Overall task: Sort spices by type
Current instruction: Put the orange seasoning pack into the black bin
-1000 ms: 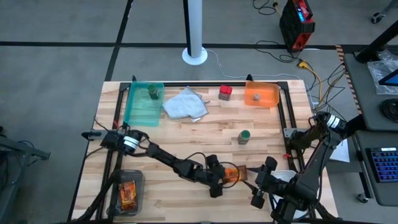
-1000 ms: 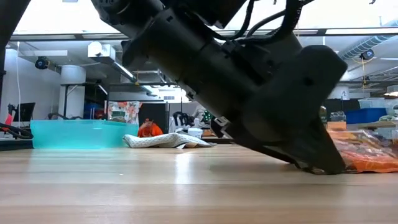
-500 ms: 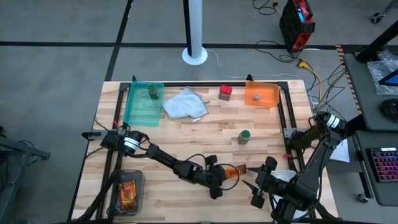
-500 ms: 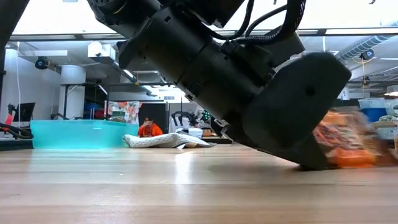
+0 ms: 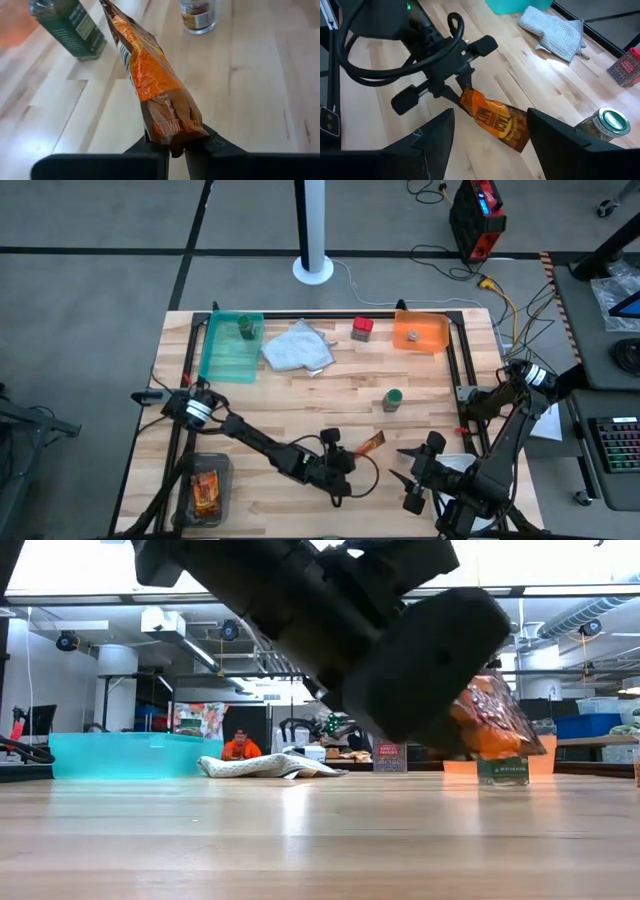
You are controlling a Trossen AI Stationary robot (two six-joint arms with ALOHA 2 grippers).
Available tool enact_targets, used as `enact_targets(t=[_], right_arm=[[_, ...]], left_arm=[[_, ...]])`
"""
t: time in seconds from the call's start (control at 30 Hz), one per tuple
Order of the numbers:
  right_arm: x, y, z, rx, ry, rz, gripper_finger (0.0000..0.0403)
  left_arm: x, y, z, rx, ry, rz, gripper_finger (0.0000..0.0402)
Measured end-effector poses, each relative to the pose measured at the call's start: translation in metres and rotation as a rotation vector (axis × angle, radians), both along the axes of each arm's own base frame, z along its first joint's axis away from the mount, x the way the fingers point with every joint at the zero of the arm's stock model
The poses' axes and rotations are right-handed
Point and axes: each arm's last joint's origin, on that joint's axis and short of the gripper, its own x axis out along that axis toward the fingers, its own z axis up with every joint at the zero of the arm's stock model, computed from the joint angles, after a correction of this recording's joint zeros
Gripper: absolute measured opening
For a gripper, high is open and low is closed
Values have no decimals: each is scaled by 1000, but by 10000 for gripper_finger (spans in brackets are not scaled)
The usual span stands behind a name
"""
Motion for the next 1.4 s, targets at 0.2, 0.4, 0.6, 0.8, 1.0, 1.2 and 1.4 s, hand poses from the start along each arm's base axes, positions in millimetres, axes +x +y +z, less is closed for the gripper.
enact_targets(t=[0.2,0.4,0.6,0.8,1.0,1.2,1.4], right_arm=[[-2,0,-2,-19,-49,-14,233],[-13,3,-9,-80,-180,-19,263],[-17,0,-27,-128,-342,-47,298],[-3,-2,-40,-188,-435,-67,307],[18,5,-34,-262,-402,-38,296],[40,9,-20,-229,-347,36,294],[60,7,-9,-215,-333,110,298]], left_arm=[[-16,-5,34,52,-71,19,12],[-52,-7,77,87,-182,25,13],[-91,-9,116,36,-468,-72,13],[-112,-5,124,19,-720,-160,13],[-110,-7,110,60,-709,-191,13],[-104,-11,107,115,-695,-203,13],[-95,-17,108,191,-687,-220,13]])
